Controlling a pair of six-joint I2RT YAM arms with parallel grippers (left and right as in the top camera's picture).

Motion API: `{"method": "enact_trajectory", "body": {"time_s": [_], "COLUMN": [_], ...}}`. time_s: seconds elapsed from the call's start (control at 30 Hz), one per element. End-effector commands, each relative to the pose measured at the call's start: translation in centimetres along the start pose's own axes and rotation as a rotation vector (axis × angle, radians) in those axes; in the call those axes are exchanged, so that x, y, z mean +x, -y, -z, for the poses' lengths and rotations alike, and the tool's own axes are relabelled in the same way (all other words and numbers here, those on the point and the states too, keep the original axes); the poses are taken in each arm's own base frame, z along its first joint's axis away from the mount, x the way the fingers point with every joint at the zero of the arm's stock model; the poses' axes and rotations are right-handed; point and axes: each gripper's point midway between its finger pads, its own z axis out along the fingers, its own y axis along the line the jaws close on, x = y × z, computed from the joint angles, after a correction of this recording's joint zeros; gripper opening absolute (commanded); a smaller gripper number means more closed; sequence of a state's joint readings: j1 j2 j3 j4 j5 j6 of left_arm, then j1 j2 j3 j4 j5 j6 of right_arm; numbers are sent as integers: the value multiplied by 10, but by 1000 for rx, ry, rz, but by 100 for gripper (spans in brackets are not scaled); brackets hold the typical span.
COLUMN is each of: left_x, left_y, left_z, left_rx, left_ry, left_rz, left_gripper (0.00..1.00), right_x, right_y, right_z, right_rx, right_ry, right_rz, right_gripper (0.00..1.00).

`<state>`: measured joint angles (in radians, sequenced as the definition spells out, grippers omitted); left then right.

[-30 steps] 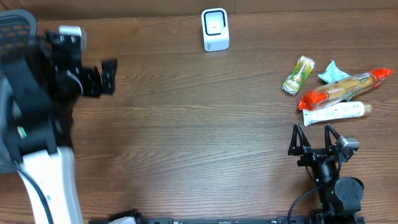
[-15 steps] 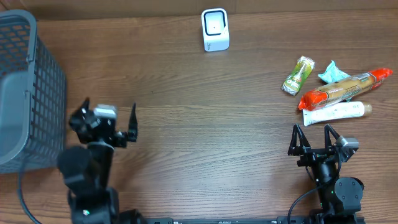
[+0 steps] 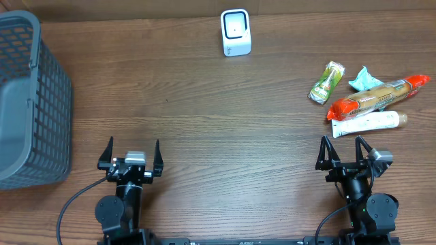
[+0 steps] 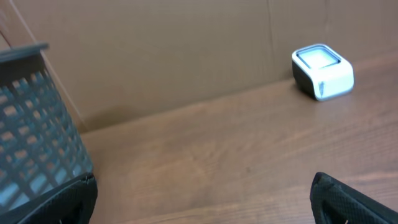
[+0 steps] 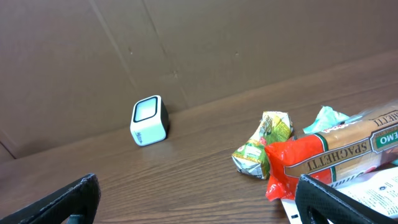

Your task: Scan the item barcode

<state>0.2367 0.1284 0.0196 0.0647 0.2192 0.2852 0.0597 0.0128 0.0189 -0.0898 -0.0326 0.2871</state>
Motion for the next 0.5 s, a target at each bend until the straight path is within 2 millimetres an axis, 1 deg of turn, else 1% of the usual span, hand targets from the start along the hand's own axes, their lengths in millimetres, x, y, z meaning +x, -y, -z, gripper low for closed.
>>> {"method": "enact_trajectory", "body": {"time_s": [0.0,0.1,0.23,0.47], "left_x": [6,18,10,10], "left_y": [1,2,-1,-1], "left_z": [3,5,7,7], "left_rx": [-10,-13,-29,-29], "left_ry": [-9,-57,-21,-23], "left_rz": [-50,-39,23,22], "left_gripper": [99,100,100,100], "right_x": [0,0,0,0], "right_y": [3,3,3,3], "right_z": [0,0,0,0], "right_rx": [13,13,13,13], "right_ry": [12,12,12,12], "right_rz": [7,7,7,7], "right_gripper": [100,100,100,100]}}
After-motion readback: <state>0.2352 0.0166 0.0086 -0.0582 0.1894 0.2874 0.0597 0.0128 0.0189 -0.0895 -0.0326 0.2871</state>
